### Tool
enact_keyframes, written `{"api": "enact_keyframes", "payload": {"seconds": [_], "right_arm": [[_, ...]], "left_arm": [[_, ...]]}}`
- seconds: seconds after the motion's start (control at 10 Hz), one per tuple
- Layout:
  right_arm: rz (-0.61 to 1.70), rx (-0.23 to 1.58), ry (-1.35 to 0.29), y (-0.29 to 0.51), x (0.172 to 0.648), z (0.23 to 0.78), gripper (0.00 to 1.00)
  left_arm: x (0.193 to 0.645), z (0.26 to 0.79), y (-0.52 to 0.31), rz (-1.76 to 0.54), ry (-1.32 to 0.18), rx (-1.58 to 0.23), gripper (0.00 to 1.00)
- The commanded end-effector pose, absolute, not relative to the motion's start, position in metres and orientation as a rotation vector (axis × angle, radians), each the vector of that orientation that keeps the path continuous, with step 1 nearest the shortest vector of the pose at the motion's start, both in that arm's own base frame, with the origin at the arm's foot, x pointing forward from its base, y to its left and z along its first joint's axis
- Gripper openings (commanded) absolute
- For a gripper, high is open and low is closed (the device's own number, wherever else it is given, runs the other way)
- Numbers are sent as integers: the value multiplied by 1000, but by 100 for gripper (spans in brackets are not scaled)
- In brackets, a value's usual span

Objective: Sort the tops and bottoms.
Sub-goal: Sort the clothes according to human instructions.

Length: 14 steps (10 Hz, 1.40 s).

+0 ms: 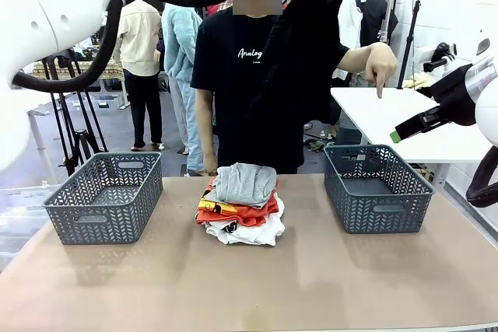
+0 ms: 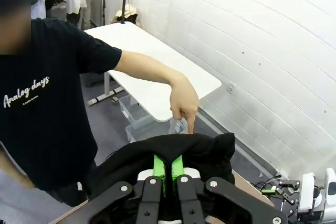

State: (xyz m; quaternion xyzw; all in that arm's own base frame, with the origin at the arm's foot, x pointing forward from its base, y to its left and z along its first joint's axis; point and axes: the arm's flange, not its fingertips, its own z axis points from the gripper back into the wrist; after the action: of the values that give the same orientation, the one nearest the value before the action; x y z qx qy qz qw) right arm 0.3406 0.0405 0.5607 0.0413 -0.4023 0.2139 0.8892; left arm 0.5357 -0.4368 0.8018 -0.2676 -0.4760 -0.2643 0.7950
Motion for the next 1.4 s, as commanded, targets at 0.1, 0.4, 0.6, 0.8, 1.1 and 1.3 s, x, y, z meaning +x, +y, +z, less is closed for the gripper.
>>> {"api": "enact_keyframes", "payload": {"seconds": [0.1,0.4,0.6,0.8,1.1,1.3], "right_arm": [[445,102,-834,40,341,560,100],[445,102,-834,40,341,560,100],[445,102,-834,40,341,560,100],[445,102,-834,40,341,560,100],[445,102,-834,40,341,560,100],[445,102,-834,40,341,560,100]], "left_arm": [[548,756,-486,-528,-1062,-734,0],[561,760,-512,-493,-1106,-852,0],[565,789,-518,-500,-1219,-892,0],[566,822,-522,-541,-1298,-921,0],[574,838,-546,-588,-1279,-994,0],[584,835,-567,-601,-1244,-1034,0]]}}
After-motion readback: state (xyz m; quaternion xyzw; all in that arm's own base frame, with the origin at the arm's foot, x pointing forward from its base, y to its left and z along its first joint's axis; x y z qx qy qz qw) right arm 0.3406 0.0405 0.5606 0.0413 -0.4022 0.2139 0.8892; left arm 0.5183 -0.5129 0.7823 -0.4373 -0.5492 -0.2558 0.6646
